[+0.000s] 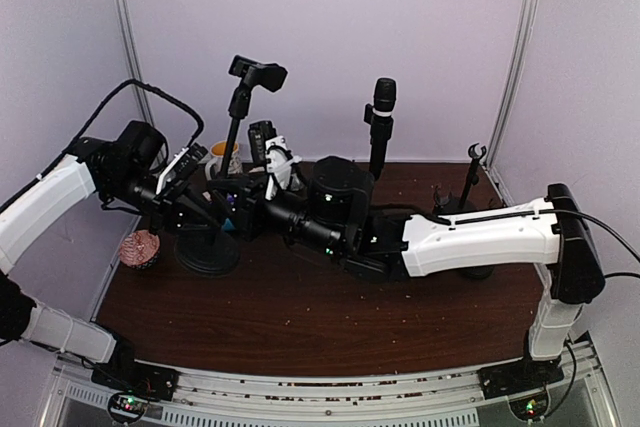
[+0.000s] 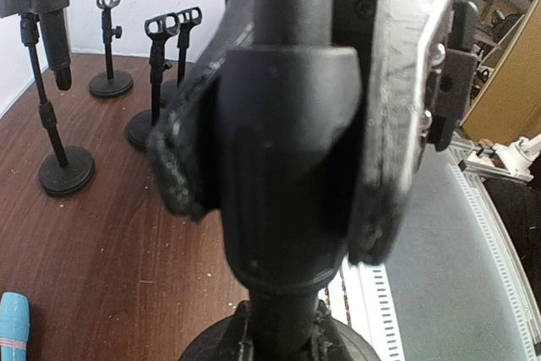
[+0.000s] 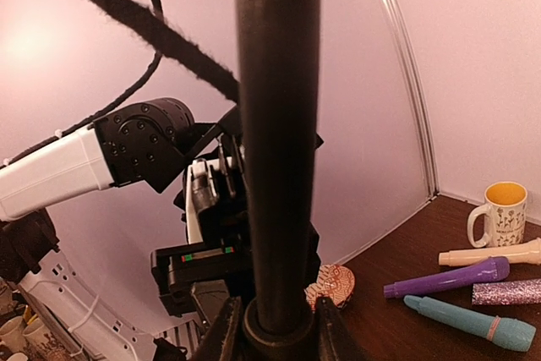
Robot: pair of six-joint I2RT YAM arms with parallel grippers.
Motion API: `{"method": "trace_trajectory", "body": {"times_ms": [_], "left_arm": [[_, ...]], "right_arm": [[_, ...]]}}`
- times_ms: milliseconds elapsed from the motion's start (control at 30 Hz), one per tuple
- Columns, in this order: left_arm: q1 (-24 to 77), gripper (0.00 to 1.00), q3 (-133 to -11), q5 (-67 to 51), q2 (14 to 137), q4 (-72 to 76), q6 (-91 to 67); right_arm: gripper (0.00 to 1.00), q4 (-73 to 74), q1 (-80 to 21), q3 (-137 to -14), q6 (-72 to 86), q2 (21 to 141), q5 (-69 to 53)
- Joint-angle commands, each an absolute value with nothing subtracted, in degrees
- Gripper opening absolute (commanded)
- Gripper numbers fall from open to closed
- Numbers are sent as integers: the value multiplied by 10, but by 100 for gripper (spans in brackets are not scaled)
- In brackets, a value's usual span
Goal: Remove the microphone from the stand
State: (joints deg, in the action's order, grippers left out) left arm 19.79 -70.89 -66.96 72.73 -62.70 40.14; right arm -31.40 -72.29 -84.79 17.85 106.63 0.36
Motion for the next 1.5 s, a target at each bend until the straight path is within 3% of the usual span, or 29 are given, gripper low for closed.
{"method": "trace_trajectory", "body": {"times_ms": [0, 267, 600, 700, 833, 967, 1100, 1233, 1467], "left_arm": [[199, 0, -735, -746, 732, -638, 383], [212, 0, -749, -821, 720, -637, 365], [216, 0, -755, -833, 711, -636, 343], [215, 0, -760, -831, 710, -636, 339], [216, 0, -774, -811, 709, -637, 335], [216, 0, -792, -766, 709, -635, 331], [215, 0, -781, -716, 700, -585, 286], [215, 0, -765, -675, 692, -528, 239], [216, 0, -769, -653, 697, -519, 230]], "right_arm": [[0, -403, -724, -841, 199, 1034, -92], [0, -506, -701, -861, 326, 1042, -317], [0, -535, -691, -925, 420, 1071, -485], [19, -534, -691, -928, 429, 1074, -493], [59, -484, -685, -862, 371, 1036, -355], [78, -390, -688, -784, 287, 975, -142], [78, -352, -710, -743, 232, 930, -24], [73, -229, -738, -794, 195, 932, 71], [61, -181, -752, -846, 214, 961, 111]]}}
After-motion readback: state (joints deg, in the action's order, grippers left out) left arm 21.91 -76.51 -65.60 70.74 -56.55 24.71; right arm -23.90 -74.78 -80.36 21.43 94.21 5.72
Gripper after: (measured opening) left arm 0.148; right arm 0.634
